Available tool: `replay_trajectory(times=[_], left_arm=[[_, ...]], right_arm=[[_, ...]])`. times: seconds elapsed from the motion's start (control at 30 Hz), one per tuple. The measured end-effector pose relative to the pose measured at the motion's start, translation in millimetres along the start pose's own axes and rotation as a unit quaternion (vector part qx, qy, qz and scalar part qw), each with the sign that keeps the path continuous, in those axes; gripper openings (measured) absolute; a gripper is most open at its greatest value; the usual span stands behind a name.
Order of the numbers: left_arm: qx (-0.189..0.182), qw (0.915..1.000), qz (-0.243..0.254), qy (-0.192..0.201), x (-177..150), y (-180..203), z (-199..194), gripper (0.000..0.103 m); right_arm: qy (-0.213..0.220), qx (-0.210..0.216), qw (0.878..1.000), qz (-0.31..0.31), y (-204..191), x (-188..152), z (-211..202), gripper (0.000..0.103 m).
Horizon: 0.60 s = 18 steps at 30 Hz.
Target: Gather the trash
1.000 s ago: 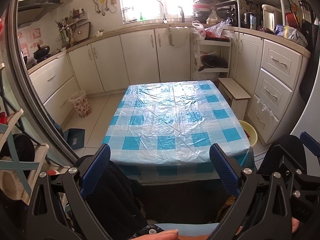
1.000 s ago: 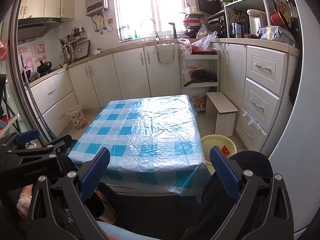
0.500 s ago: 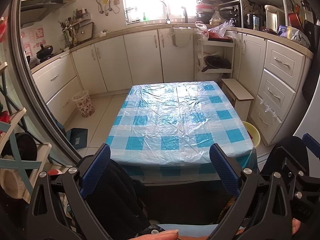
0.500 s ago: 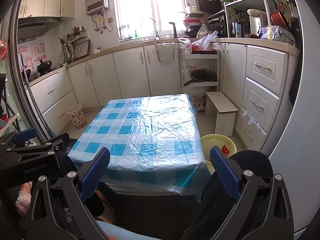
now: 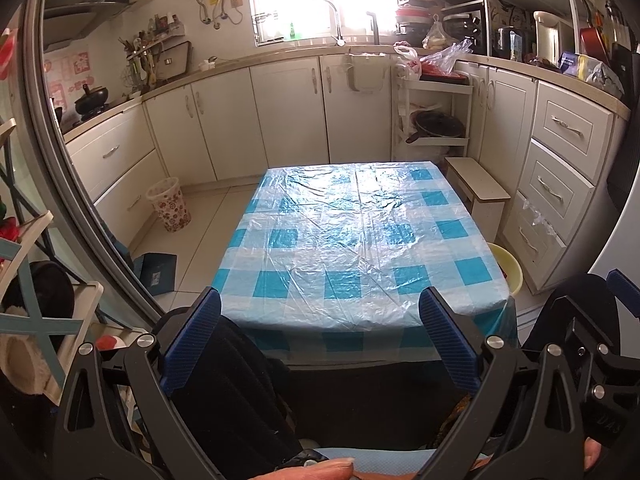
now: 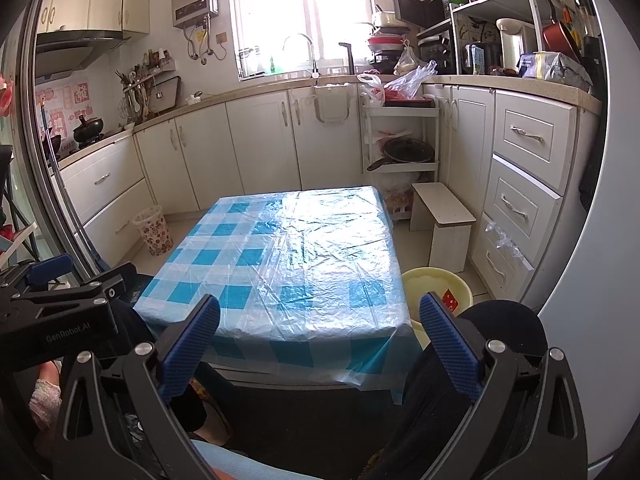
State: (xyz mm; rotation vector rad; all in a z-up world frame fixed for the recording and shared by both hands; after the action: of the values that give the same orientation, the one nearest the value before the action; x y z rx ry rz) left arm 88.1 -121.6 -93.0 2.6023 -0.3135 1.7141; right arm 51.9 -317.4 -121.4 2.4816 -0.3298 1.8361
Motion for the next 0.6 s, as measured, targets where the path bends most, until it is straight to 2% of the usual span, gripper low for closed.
replay_trajectory(times=[0.37,0.6], left_arm=[[0.003,0.9999,-0.009,-0.008,-4.0,-5.1,5.6,0.095],[0.013,0.9999,-0.002,-0.005,-0.5,-8.9,22.7,0.095]], right_arm=[[-0.005,0.0,1.0,-0.012,0.6,-0.5,9.2,0.096],[-0.017,0.007,1.0,-0.007,1.8,-1.9,30.2,0.096]])
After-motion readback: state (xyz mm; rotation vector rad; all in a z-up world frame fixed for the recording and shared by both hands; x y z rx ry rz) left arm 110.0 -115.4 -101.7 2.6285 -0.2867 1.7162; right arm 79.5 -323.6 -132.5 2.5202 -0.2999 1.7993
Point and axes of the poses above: each gripper's, at about its wrist camera, not at the fingertips, and z roughly the way its jaws point, y to its right, x to its top, the point moved 9 cm from there along z, roughly the way its jaws point, and after that the axes turned 14 degrees about y, right-handed, at the moved point
